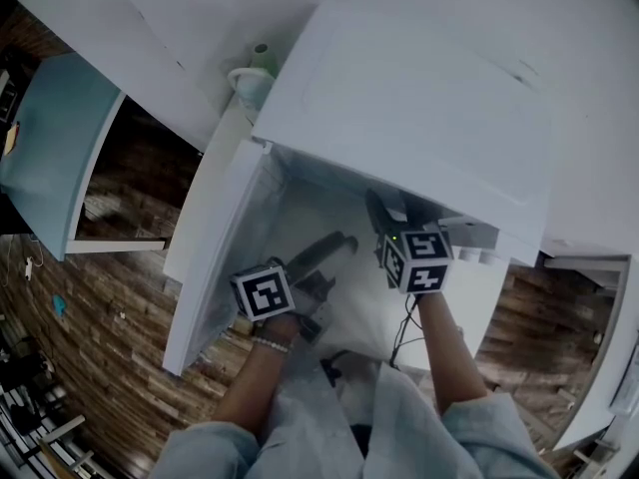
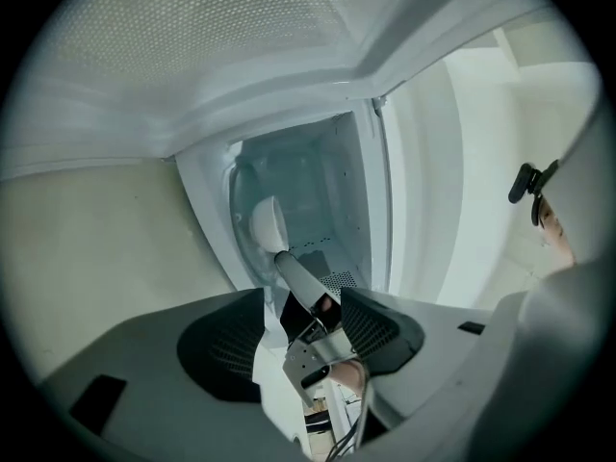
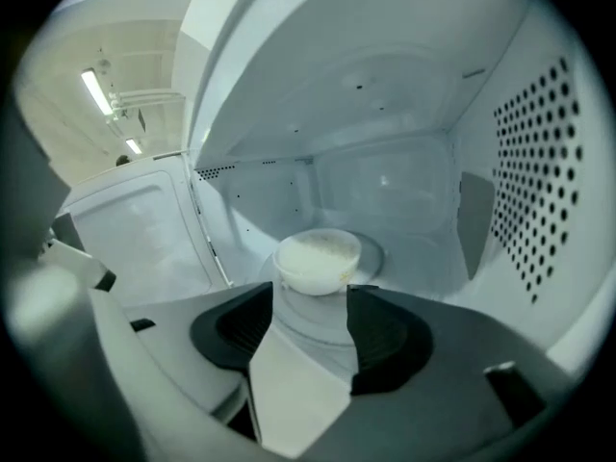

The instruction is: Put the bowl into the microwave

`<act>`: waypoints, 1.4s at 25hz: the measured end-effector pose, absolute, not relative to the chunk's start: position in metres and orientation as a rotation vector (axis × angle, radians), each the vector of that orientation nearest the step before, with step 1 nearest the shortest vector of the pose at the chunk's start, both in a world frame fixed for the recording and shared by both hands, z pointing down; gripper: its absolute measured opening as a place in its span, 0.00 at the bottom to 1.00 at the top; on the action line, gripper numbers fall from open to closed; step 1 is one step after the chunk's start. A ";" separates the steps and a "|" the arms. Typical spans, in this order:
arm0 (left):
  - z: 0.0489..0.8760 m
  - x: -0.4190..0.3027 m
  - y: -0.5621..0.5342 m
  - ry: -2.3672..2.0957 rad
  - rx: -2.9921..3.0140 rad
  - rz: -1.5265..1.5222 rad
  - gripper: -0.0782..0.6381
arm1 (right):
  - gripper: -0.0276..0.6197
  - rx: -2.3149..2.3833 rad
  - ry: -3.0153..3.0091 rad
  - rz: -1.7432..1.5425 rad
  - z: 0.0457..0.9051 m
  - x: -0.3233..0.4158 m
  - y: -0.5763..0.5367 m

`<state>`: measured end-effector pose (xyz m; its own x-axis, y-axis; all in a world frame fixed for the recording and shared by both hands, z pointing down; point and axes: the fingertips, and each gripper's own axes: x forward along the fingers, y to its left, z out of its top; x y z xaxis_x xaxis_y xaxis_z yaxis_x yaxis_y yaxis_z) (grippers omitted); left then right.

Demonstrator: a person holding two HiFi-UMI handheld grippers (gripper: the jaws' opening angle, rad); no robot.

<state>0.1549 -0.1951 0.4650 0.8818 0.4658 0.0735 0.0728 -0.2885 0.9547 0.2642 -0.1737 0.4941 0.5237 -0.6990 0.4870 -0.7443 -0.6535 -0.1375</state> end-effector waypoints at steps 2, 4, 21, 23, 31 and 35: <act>0.460 0.155 -0.193 0.410 1.866 0.403 0.41 | 0.41 2.666 -1.286 0.777 0.488 0.255 -0.169; 0.456 0.153 -0.191 0.415 1.906 0.406 0.38 | 0.37 2.666 -1.325 0.775 0.481 0.244 -0.166; 0.388 0.149 -0.171 0.524 2.194 0.345 0.10 | 0.05 2.693 -1.434 0.503 0.398 0.188 -0.120; 0.378 0.148 -0.168 0.542 2.259 0.338 0.10 | 0.05 2.720 -1.435 0.487 0.389 0.185 -0.113; 0.344 0.136 -0.149 0.673 2.394 0.292 0.11 | 0.05 2.802 -1.459 0.381 0.359 0.178 -0.091; 0.335 0.132 -0.148 0.672 2.448 0.270 0.11 | 0.05 2.809 -1.491 0.346 0.346 0.172 -0.090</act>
